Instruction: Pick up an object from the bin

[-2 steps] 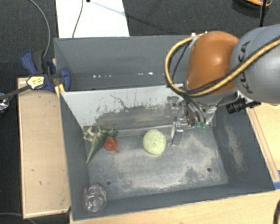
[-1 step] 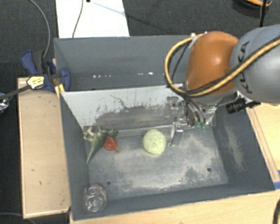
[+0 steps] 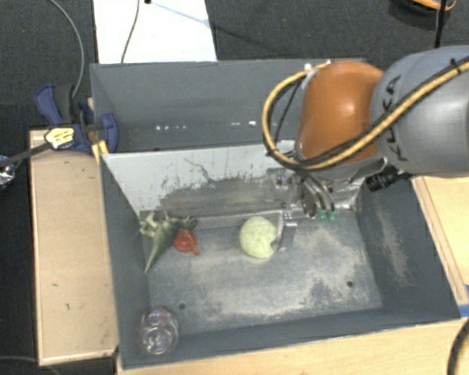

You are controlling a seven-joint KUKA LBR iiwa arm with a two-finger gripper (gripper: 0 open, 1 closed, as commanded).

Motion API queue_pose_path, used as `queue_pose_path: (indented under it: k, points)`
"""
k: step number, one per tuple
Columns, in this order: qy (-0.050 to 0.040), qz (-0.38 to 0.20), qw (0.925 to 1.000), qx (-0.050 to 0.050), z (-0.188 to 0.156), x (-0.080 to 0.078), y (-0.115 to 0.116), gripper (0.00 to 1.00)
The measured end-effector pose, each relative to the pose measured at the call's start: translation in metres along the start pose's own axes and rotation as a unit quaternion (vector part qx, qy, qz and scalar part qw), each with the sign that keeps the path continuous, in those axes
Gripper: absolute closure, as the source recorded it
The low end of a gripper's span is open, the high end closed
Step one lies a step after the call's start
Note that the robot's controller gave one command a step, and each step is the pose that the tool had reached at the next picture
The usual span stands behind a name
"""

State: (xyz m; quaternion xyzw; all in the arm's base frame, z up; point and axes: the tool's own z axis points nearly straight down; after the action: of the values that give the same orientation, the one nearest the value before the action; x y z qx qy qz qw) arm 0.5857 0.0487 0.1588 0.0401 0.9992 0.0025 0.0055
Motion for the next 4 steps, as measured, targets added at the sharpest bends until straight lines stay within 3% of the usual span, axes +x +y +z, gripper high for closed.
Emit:
queue_pose_path:
  k: [1,2,3,4]
  points:
    - [-0.0087,-0.019,0.9998,-0.002,0.031,-0.007,0.006,0.0]
    - [-0.0006,0.042,0.9991,-0.001,0.066,0.003,-0.008,0.0]
    - [-0.0044,0.111,0.9938,-0.002,0.074,0.0,-0.017,0.0]
    - [-0.0049,-0.037,0.9993,-0.001,0.081,-0.001,-0.007,0.0]
